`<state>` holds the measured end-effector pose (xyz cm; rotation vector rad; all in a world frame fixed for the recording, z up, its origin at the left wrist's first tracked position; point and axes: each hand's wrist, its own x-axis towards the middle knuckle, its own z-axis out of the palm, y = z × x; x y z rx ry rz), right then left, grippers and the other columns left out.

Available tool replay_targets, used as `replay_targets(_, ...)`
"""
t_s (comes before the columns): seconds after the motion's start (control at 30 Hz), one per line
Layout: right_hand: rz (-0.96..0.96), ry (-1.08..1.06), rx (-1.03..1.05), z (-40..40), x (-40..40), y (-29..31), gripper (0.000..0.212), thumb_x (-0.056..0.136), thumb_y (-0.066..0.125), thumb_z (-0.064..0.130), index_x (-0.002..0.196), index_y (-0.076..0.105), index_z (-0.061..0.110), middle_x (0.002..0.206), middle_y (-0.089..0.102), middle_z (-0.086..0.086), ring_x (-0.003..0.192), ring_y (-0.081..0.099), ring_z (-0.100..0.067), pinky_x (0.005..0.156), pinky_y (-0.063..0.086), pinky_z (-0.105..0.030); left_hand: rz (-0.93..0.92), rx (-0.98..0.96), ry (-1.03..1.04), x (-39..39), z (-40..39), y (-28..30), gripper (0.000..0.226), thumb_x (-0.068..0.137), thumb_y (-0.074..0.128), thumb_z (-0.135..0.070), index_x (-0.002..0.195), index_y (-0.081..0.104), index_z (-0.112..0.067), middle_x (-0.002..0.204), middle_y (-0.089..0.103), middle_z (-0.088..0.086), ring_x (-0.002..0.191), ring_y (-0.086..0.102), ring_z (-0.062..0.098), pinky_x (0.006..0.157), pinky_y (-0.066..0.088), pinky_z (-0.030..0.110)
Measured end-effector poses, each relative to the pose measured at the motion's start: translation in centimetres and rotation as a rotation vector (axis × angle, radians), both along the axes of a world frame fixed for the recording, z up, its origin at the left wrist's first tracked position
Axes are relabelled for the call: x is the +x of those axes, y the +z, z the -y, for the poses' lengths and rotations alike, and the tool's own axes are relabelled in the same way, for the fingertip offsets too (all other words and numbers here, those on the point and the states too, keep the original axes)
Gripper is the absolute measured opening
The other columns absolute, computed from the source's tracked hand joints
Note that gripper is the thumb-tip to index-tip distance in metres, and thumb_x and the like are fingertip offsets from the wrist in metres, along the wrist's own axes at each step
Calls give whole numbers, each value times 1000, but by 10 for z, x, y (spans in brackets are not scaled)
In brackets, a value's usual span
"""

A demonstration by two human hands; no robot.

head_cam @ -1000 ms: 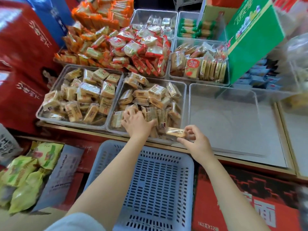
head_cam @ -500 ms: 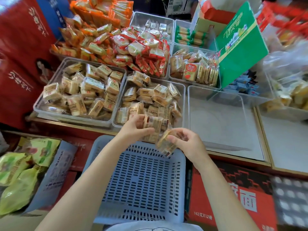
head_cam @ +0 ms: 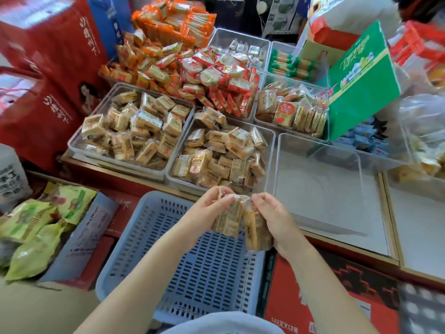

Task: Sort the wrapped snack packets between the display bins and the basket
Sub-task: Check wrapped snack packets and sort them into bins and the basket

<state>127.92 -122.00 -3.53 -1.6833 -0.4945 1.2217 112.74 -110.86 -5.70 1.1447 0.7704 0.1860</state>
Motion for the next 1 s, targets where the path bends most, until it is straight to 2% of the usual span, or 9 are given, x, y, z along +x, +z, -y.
replay_targets(0.07,16,6,2,9,8,0,22,103,57,36,99,63,16,79,70,-3,73,66,-18,67,56,-33,28,0,9,6,12,1,17,103,58,-34,115,63,-24,95,74,4,84,73,21,72,60,38)
replay_targets(0.13,8,12,18,19,12,0,18,101,60,36,104,63,19,80,72,-3,70,69,-17,62,55,-28,37,21,17,11,23,2,18,103,58,-22,118,60,-12,78,71,-7,66,67,5,57,51,18)
replay_targets(0.2,12,30,34,29,14,0,11,98,64,36,104,65,27,87,75,-6,73,72,-17,63,56,-29,38,51,19,14,32,2,17,101,60,-13,116,60,-5,69,68,-11,60,62,0,53,45,12)
replay_targets(0.37,57,95,36,47,24,0,6,98,66,29,96,61,26,80,70,1,73,67,-12,69,51,-28,26,113,43,22,48,7,13,92,74,-17,104,72,-12,83,62,8,75,61,14,67,50,19)
replay_targets(0.5,98,109,82,57,33,6,14,97,69,27,85,61,25,84,65,4,76,62,-12,74,49,-31,-53,53,57,32,56,14,13,84,82,-20,93,74,-17,86,69,1,83,65,16,71,49,24)
replay_targets(0.63,154,49,150,63,36,12,16,94,72,21,81,63,22,77,63,8,70,60,-11,66,50,-24,-40,-81,92,37,63,23,6,88,77,-21,88,74,-15,91,71,9,85,66,24,77,50,38)
replay_targets(0.77,186,-4,149,67,37,14,15,94,72,17,81,64,17,74,65,2,68,62,-15,69,53,-32,17,-82,183,37,66,27,6,85,76,-18,81,78,-14,92,74,15,82,68,26,77,55,40)
replay_targets(0.87,144,-61,126,69,38,14,16,94,72,18,80,65,15,74,68,-2,68,65,-18,71,55,-40,26,-15,147,37,67,29,18,87,73,-28,97,78,-14,96,75,13,86,69,26,77,58,37)
replay_targets(1.0,78,-136,133,73,42,17,16,93,73,19,80,66,15,74,67,-6,68,64,-21,72,55,-42,-14,0,-139,36,65,31,46,85,77,-27,127,60,-23,112,75,11,105,72,31,88,59,44)
